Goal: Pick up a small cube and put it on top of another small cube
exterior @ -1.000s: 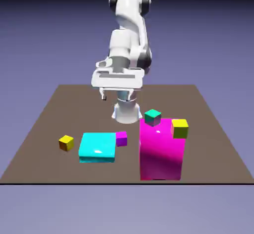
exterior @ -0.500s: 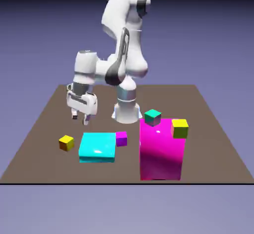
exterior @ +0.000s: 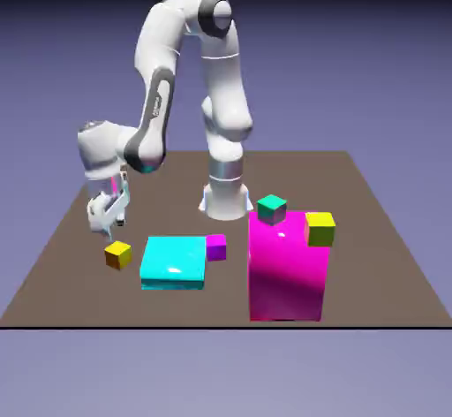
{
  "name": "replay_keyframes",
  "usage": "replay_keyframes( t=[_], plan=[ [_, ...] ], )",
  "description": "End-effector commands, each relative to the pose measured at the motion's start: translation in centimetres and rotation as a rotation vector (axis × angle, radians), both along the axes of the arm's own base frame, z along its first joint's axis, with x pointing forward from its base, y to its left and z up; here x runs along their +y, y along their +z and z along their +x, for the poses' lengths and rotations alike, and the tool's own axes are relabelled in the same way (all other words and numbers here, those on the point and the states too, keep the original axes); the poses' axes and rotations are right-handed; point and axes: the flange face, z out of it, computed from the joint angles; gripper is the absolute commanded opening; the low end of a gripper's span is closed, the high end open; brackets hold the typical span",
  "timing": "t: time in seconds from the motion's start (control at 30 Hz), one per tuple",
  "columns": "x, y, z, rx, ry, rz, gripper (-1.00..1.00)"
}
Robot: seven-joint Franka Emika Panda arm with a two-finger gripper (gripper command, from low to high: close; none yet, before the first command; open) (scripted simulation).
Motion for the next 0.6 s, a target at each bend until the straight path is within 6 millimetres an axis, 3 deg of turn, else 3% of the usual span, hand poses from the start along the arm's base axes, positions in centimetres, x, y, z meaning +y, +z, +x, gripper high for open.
replay_keyframes(
  t=[0.0, 0.13, 0.33, 0.37, 0.4, 0.57],
  plan=[
    [-0.6, -0.6, -0.6, 0.004, -0.049, 0.030, 0.00],
    [-2.6, -2.6, -3.2, 0.016, -0.242, 0.150, 0.00],
    [-1.2, -9.4, -2.5, 0.016, -0.249, 0.155, 0.00],
    [-1.2, -9.4, -2.5, 0.016, -0.249, 0.155, -1.00],
    [-1.2, -9.4, -2.5, 0.016, -0.249, 0.155, -1.00],
    [-2.5, -3.4, -3.2, 0.015, -0.249, 0.155, -1.00]
  ],
)
